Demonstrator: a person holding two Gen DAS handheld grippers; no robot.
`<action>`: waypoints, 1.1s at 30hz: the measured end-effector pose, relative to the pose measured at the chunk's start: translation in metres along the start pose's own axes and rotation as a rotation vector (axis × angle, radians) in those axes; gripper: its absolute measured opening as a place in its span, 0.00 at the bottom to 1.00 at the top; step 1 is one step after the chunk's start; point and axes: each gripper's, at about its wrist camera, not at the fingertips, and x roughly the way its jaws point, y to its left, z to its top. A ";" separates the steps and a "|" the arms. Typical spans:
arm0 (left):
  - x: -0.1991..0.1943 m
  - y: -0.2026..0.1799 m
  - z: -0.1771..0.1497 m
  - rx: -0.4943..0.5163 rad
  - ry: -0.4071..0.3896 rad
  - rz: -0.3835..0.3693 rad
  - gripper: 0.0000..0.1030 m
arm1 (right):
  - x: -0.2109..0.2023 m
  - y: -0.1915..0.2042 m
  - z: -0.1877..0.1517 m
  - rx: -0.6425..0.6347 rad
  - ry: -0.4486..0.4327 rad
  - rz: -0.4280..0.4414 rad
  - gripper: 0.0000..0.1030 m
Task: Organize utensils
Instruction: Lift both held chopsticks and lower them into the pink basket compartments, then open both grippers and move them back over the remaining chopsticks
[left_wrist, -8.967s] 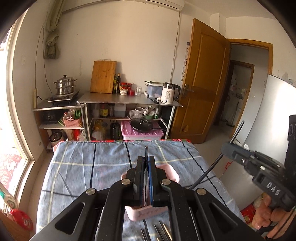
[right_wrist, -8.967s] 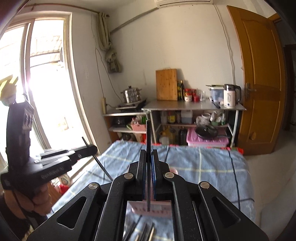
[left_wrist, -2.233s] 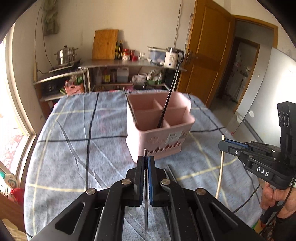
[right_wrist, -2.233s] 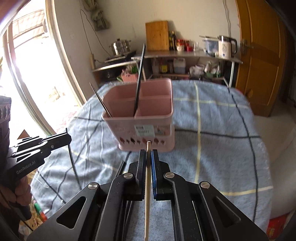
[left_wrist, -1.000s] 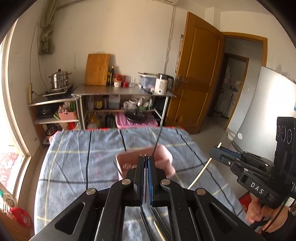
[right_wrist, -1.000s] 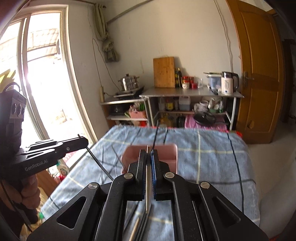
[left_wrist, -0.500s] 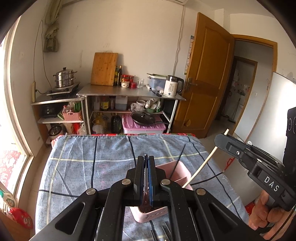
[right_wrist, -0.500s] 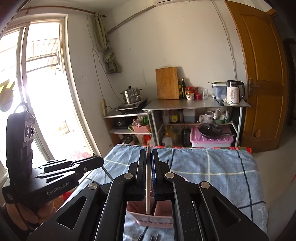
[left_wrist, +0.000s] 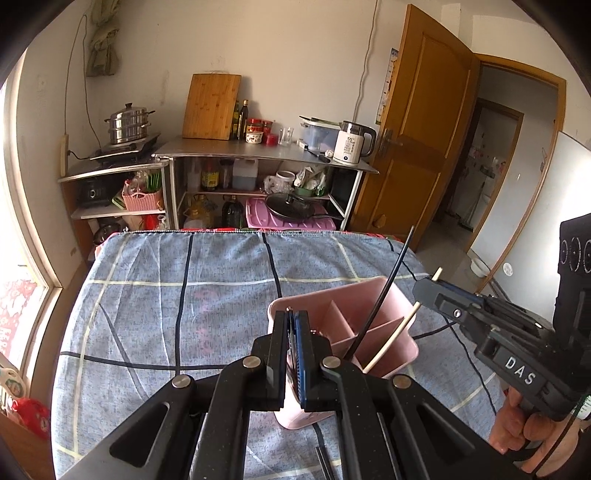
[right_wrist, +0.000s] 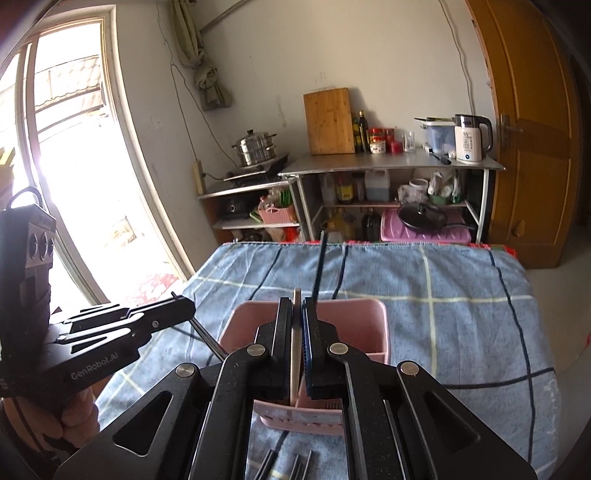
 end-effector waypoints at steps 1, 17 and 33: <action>0.000 0.000 -0.001 0.002 -0.001 -0.003 0.04 | -0.001 0.000 0.000 0.003 0.000 0.005 0.05; -0.055 -0.002 -0.009 -0.009 -0.104 -0.004 0.14 | -0.032 0.000 0.000 -0.018 -0.016 -0.007 0.10; -0.116 -0.030 -0.091 -0.014 -0.139 -0.005 0.20 | -0.106 0.012 -0.055 -0.033 -0.060 -0.003 0.11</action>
